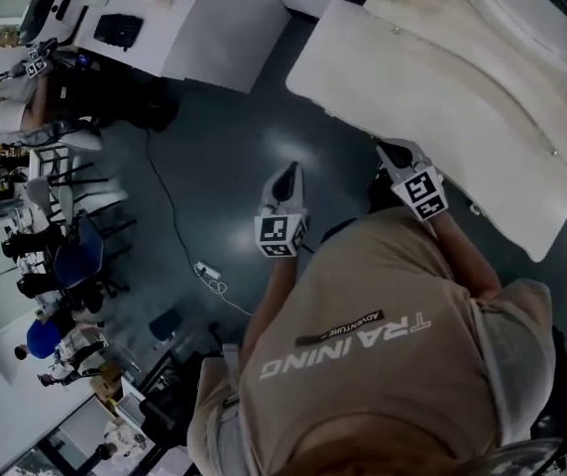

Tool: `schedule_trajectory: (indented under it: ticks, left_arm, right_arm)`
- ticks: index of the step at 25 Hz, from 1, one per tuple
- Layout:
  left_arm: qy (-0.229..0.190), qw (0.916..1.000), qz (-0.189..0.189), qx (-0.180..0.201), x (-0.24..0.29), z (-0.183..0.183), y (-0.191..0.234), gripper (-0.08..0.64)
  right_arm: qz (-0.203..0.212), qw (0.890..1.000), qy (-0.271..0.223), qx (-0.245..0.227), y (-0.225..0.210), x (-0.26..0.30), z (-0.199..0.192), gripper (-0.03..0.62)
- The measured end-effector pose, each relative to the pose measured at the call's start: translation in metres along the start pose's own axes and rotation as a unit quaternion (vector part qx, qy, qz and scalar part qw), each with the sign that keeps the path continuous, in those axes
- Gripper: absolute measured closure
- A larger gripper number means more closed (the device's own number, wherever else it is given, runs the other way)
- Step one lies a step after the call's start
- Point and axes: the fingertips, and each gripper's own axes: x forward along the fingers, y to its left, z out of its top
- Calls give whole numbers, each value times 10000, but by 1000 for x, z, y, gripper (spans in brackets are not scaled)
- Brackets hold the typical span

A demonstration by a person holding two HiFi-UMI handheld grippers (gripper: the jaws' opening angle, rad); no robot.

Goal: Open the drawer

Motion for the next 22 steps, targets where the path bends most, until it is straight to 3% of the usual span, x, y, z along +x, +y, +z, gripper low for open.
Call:
schedule_trajectory:
  ticks: [5,10,14,18,22]
  left_arm:
    - [151,9971,-721,188,53,-7,2,552]
    - [383,9846,-1611,561,92,-5,-11,552]
    - [386,9655,-2410,908,119,6,-22,552]
    - [384,9452,-2995,1239,129,9,-21,552]
    - [632,9249,-3522,1288,143,-10,-16,552]
  right_arm:
    - [-265,9994,10,199,-9,24,-3,589]
    - [-1227,9907,-104,571,-40,0,-1,589]
    - [-2237,9692,-115,1024,-56,-29,-8,589]
    - [-2667,9548,-55,1313,-45,-36,-4,589]
    - [-3035,9397,-176,1565,-39,-30,13,589]
